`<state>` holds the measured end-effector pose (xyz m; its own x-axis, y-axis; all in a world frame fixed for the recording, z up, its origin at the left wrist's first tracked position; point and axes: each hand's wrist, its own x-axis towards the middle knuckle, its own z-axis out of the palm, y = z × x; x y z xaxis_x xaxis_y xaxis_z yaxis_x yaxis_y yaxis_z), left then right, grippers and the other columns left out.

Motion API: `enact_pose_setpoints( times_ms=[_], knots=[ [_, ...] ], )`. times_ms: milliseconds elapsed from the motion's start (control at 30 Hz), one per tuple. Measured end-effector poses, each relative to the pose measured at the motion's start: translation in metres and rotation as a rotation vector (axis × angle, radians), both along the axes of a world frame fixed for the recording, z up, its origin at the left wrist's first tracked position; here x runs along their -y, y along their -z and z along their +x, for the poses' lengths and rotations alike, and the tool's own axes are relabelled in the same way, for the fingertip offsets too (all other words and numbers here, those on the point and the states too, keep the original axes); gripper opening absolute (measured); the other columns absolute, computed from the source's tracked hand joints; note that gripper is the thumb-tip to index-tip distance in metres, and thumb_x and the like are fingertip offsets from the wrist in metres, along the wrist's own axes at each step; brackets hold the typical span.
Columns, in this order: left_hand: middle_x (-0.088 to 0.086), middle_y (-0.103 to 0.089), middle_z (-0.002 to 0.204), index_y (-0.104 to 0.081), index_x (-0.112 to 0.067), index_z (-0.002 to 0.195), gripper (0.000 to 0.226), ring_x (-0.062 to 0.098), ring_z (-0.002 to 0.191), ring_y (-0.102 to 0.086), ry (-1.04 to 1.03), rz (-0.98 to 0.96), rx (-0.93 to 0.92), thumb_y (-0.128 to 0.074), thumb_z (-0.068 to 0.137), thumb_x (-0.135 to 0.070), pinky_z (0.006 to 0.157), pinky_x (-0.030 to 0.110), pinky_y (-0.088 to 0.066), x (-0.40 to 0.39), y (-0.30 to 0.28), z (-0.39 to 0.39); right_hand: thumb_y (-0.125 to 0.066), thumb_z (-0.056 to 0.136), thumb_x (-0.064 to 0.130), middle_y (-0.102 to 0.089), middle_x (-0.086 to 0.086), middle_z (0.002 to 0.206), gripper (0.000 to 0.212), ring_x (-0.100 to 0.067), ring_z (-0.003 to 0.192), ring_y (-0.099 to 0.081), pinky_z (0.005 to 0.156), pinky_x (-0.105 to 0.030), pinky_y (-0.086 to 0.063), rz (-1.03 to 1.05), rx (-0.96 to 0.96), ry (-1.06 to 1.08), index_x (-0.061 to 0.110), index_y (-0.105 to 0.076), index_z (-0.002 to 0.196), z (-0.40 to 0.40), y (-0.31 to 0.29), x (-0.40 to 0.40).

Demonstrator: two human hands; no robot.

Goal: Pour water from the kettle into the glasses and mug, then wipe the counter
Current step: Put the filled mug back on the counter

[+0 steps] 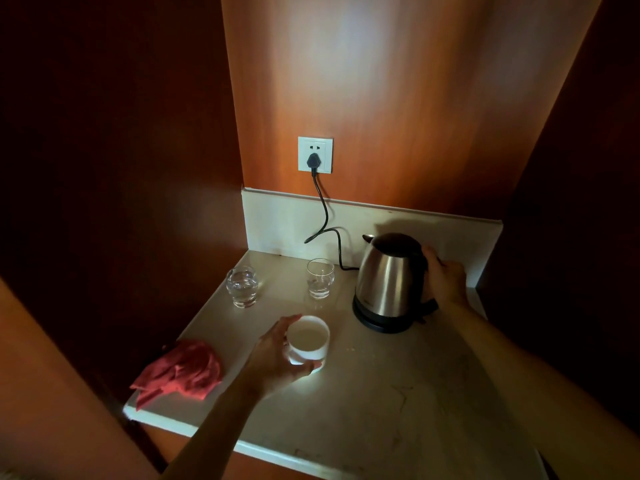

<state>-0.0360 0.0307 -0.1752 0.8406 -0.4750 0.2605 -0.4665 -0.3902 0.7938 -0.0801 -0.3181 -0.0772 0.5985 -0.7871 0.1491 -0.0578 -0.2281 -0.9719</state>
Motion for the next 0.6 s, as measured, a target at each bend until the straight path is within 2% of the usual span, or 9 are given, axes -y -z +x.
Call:
enact_pose_setpoints(
  times_ms=[67,167,300,367,433,500,600],
  knots=[
    [-0.025,-0.067,0.108,-0.050,-0.047,0.127,0.090,-0.006,0.095,-0.067,0.000,0.002,0.013,-0.095,0.048,-0.052,0.079,0.009,-0.052,0.000,0.000,0.000,-0.068,0.085,0.064,-0.070,-0.001,0.062,0.054,-0.018,0.064,-0.069,0.060,-0.030,-0.050,0.022,0.004,0.000,0.015,-0.069,0.062,-0.003,0.010,0.004],
    [-0.028,-0.066,0.108,-0.046,-0.053,0.125,0.090,-0.008,0.095,-0.065,-0.006,0.024,0.027,-0.093,0.048,-0.054,0.078,0.007,-0.051,0.000,-0.003,0.001,-0.063,0.076,0.076,-0.060,-0.003,0.052,0.065,-0.020,0.052,-0.059,0.055,-0.033,-0.044,0.041,0.019,-0.010,0.015,-0.060,0.054,-0.005,0.014,-0.001],
    [-0.022,-0.068,0.108,-0.048,-0.040,0.129,0.092,-0.006,0.094,-0.066,-0.040,0.067,0.033,-0.090,0.049,-0.058,0.081,0.014,-0.054,0.001,-0.001,0.001,-0.062,0.074,0.077,-0.062,0.004,0.050,0.062,-0.011,0.049,-0.060,0.055,-0.030,-0.047,0.040,0.030,-0.008,0.020,-0.063,0.052,-0.005,0.013,-0.008],
    [-0.021,-0.068,0.105,-0.049,-0.040,0.127,0.093,-0.007,0.091,-0.066,-0.067,0.081,0.032,-0.089,0.046,-0.062,0.079,0.015,-0.055,0.004,-0.001,0.002,-0.062,0.076,0.075,-0.060,0.006,0.045,0.060,-0.006,0.042,-0.056,0.051,-0.028,-0.045,0.043,0.020,-0.005,0.023,-0.064,0.047,-0.005,0.013,-0.007],
    [-0.023,-0.068,0.100,-0.051,-0.040,0.123,0.092,-0.009,0.086,-0.066,-0.097,0.089,0.019,-0.089,0.044,-0.063,0.074,0.012,-0.055,0.006,-0.003,0.003,-0.066,0.083,0.068,-0.061,0.005,0.048,0.057,-0.009,0.045,-0.059,0.053,-0.028,-0.047,0.050,0.002,-0.005,0.023,-0.065,0.048,-0.004,0.012,-0.003],
    [-0.024,-0.066,0.097,-0.050,-0.041,0.121,0.091,-0.011,0.083,-0.064,-0.125,0.100,0.000,-0.089,0.042,-0.063,0.068,0.003,-0.049,0.009,-0.008,0.006,-0.069,0.087,0.062,-0.065,0.000,0.054,0.054,-0.016,0.053,-0.062,0.055,-0.031,-0.049,0.068,-0.017,-0.008,0.018,-0.068,0.057,-0.002,0.012,0.001],
    [-0.016,-0.066,0.100,-0.050,-0.036,0.123,0.093,-0.004,0.083,-0.064,-0.196,0.103,-0.026,-0.090,0.042,-0.059,0.064,-0.002,-0.042,0.015,-0.016,0.016,-0.068,0.086,0.066,-0.059,0.004,0.046,0.058,-0.017,0.049,-0.059,0.042,-0.026,-0.044,0.080,-0.045,-0.031,0.015,-0.063,0.057,-0.003,0.012,0.000]
  ],
)
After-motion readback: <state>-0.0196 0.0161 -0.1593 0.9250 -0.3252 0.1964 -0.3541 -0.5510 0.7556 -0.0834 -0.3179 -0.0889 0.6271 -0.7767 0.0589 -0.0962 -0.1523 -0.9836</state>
